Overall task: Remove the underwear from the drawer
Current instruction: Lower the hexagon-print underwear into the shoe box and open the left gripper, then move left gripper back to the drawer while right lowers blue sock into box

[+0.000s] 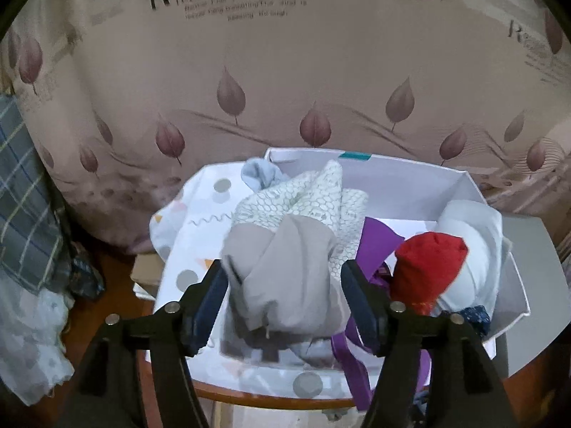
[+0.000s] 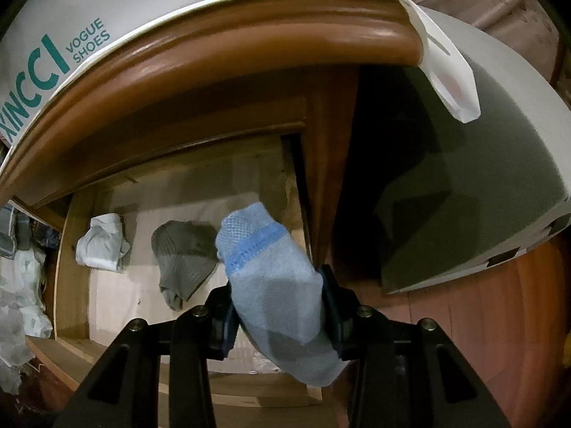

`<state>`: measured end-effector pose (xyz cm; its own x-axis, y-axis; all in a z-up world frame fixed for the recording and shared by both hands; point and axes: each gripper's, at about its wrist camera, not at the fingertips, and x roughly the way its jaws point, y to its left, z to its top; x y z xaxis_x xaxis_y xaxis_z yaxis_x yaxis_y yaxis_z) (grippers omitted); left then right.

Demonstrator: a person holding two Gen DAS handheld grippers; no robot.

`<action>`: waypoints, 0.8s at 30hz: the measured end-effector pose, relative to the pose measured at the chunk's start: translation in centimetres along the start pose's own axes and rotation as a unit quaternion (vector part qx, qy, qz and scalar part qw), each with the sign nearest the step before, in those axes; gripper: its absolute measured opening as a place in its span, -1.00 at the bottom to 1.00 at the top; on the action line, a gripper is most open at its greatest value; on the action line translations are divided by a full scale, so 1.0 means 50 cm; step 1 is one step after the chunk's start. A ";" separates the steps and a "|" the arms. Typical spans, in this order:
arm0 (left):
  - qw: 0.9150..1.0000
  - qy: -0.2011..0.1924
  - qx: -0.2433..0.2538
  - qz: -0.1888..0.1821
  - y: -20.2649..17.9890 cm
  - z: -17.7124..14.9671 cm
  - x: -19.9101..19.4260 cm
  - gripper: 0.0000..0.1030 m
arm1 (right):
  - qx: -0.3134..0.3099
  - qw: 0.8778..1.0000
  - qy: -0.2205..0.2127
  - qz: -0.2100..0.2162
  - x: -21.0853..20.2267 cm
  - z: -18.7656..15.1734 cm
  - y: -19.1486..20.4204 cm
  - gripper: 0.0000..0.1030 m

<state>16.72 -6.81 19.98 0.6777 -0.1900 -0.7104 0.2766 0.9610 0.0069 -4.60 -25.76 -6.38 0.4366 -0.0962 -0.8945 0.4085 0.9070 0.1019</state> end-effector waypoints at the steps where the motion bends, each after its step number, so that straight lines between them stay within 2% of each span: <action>1: 1.000 -0.009 0.004 0.005 0.001 -0.004 -0.015 0.31 | 0.000 1.000 -0.001 0.000 0.000 0.000 0.000 -0.22; 4: 0.999 -0.041 0.012 0.020 0.012 -0.025 -0.066 0.52 | -0.006 1.000 -0.004 -0.001 0.000 0.000 0.002 -0.22; 7: 0.997 -0.066 0.010 0.042 0.036 -0.064 -0.112 0.61 | -0.010 1.000 -0.006 -0.002 0.000 0.000 0.003 -0.22; 8: 0.996 -0.069 0.008 0.047 0.045 -0.077 -0.121 0.68 | -0.012 1.000 -0.008 -0.004 0.000 0.000 0.004 -0.22; 11: 0.994 -0.071 -0.001 0.078 0.079 -0.137 -0.133 0.71 | -0.017 1.000 -0.008 -0.008 0.003 -0.002 0.009 -0.22; 15: 0.994 -0.054 -0.020 0.092 0.125 -0.226 -0.110 0.73 | -0.030 0.999 -0.017 -0.006 -0.010 -0.003 0.022 -0.22; 19: 0.993 -0.002 -0.058 0.105 0.179 -0.309 -0.048 0.74 | -0.051 0.998 -0.041 0.022 -0.038 -0.009 0.035 -0.22; 21: 0.989 0.008 -0.072 0.129 0.200 -0.342 -0.023 0.74 | -0.055 0.997 -0.049 0.032 -0.045 -0.013 0.035 -0.22; 24: 0.983 0.010 -0.076 0.165 0.224 -0.374 0.011 0.74 | -0.064 0.996 -0.054 0.020 -0.054 -0.012 0.039 -0.22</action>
<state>7.44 7.59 6.49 0.6999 0.1405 -0.7003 -0.0629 0.9888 0.1355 -5.46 -23.51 -4.05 0.5373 -0.0974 -0.8378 0.2878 0.9549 0.0735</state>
